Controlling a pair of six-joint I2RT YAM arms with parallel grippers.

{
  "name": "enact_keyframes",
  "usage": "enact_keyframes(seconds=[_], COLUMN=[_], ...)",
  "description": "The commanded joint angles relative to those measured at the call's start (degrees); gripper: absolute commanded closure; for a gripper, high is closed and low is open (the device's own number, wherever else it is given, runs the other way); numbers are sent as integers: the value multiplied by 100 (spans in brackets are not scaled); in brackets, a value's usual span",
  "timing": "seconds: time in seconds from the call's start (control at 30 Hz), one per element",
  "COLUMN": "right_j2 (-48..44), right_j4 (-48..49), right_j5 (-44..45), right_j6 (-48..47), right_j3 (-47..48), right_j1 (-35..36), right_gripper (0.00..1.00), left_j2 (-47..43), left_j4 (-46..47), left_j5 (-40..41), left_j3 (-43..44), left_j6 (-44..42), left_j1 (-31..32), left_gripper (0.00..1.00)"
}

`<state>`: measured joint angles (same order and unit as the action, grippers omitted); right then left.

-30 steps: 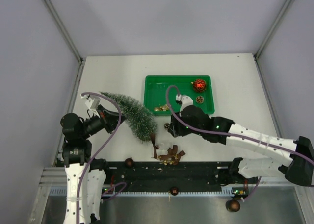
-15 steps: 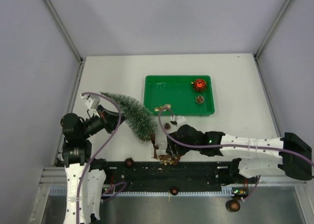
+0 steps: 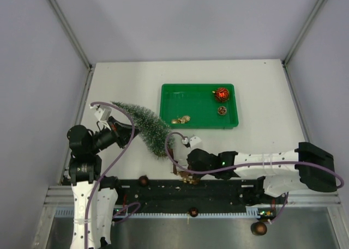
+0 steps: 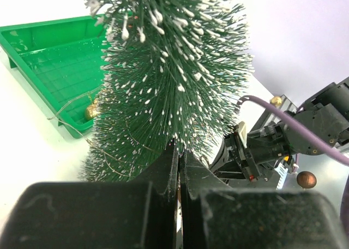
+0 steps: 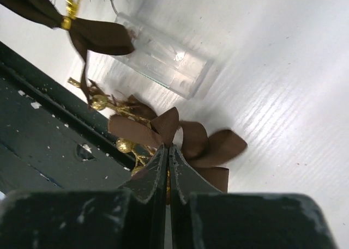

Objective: Decorate the small christmas tree

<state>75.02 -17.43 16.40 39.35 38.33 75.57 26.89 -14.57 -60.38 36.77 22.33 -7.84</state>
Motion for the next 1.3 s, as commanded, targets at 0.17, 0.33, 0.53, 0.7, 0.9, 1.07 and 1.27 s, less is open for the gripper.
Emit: enact_keyframes(seconds=[0.17,0.33,0.53,0.7,0.9,1.07,1.27], right_j2=[-1489,-1614,-1140,-551,143,355,592], right_j4=[-594,-814,-753,-437,-340,-305,-252], right_j5=[733,426,-93,-550,-1068,-1043,-427], right_j6=[-656,-1271,-1983,-2388,-2529,-2555,-2644], right_j3=[1614,3029,4611,5631,6529,6697,6661], right_j1=[142,151,168,160,160,168,2], right_gripper=[100,100,100,100,100,100,100], left_j2=[-44,-70,-97,-97,-123,-176,-211], left_j4=[112,112,121,173,261,253,305], left_j5=[9,35,35,26,0,-9,-70], left_j3=[251,234,225,207,155,155,137], left_j6=[-115,-115,-97,-62,44,26,35], left_j1=[-7,-7,-7,-7,-16,-7,-7], left_gripper=[100,100,100,100,100,100,100])
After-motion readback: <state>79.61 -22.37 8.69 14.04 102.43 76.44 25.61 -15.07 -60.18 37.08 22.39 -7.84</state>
